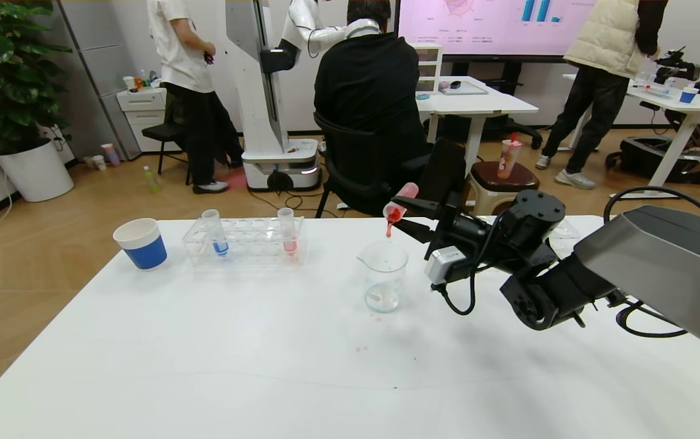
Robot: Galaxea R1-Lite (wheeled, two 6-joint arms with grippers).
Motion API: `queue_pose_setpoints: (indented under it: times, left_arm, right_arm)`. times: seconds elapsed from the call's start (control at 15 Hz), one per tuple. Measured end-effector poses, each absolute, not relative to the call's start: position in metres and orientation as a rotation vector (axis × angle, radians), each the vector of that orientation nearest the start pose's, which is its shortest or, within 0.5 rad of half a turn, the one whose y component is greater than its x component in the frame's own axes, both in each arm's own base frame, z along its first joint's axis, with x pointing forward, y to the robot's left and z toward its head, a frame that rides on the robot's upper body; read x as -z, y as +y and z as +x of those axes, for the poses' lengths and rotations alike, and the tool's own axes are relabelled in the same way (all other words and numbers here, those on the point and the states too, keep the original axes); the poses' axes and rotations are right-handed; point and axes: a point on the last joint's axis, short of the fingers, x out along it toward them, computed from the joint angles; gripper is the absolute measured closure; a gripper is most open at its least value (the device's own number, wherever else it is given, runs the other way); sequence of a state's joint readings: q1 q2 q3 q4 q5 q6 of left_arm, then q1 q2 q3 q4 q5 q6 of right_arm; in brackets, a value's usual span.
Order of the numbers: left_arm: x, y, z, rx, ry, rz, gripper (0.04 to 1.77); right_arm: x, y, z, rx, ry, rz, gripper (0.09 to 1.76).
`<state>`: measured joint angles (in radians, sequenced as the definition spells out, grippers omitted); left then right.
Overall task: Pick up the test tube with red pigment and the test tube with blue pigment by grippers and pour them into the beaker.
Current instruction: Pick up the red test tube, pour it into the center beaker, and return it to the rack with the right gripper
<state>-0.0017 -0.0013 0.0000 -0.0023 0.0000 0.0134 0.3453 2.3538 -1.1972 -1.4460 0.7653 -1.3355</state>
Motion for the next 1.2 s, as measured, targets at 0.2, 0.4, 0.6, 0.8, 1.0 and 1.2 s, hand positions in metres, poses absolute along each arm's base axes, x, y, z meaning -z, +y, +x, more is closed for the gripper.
queue_pose_setpoints:
  times: [0.2,0.4,0.6,0.8,1.0,1.2]
  left_arm:
    - [-0.0757,0.0,-0.0229,0.002,-0.004,0.013,0.06]
    - [-0.0757,0.0,-0.0229,0.002,-0.004,0.014,0.06]
    - [-0.0756,0.0,-0.0229,0.002,-0.003,0.014,0.06]
    - [-0.0757,0.0,-0.0229,0.002,-0.004,0.013,0.06]
    - [-0.0756,0.0,-0.0229,0.002,-0.003,0.014,0.06]
    - [-0.0756,0.0,-0.0229,0.002,-0.003,0.014,0.06]
  right_arm:
    - [-0.1052,0.161,0.4147,-0.716,-0.995,-1.282,1.33]
    - [-0.1028,0.1612,0.4161,-0.697,-1.015,-1.32,1.33]
    - [-0.1025,0.1617,0.4166,-0.677,-1.039,-1.361,1.33]
    - [-0.1049,0.1617,0.4169,-0.641,-1.078,-1.421,1.33]
    - [-0.1059,0.162,0.4167,-0.597,-1.128,-1.502,1.33]
    - [-0.1053,0.1627,0.4161,-0.575,-1.163,-1.554,1.33]
